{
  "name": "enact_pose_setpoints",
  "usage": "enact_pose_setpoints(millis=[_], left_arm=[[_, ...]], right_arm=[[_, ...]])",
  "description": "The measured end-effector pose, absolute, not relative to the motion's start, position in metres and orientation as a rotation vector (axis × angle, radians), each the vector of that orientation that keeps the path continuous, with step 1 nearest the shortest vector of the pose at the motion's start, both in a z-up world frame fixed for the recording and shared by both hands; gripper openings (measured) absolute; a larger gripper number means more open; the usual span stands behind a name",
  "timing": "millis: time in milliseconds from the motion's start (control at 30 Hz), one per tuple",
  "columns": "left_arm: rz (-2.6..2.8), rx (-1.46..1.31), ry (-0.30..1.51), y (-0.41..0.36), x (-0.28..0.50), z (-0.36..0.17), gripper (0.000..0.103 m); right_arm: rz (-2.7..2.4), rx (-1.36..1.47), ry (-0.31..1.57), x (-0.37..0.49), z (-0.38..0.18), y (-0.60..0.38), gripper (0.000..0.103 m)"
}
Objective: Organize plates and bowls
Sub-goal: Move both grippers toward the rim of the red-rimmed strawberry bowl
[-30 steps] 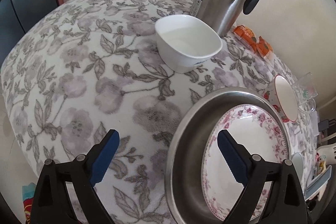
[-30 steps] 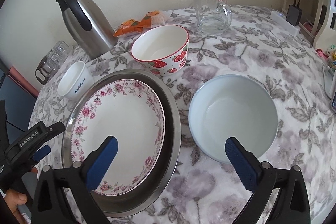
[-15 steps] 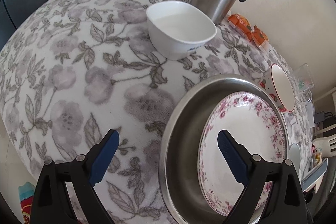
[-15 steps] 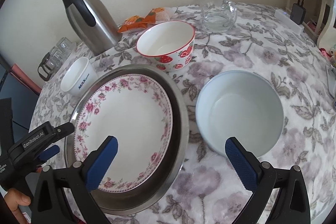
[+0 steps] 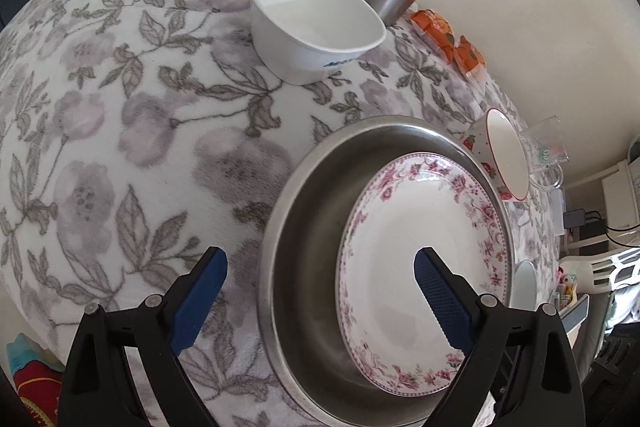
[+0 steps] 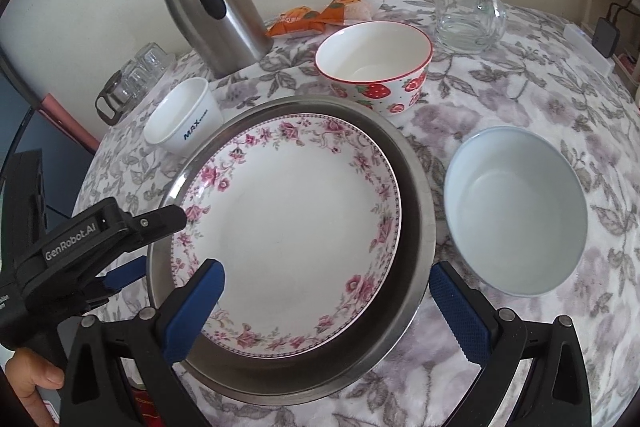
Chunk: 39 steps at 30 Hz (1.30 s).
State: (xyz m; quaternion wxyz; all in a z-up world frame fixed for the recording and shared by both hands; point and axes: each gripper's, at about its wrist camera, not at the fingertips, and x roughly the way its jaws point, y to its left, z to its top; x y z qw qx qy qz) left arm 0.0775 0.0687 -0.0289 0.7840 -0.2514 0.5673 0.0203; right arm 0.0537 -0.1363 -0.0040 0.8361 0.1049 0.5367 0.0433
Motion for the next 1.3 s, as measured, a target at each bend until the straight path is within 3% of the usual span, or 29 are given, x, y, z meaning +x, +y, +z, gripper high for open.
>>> enact_pose_setpoints(millis=[1300], left_arm=[[0.033, -0.401, 1.143, 0.055, 0.093, -0.010, 0.095]], right_arm=[[0.017, 0.240, 1.059, 0.068, 0.007, -0.151, 0.103]])
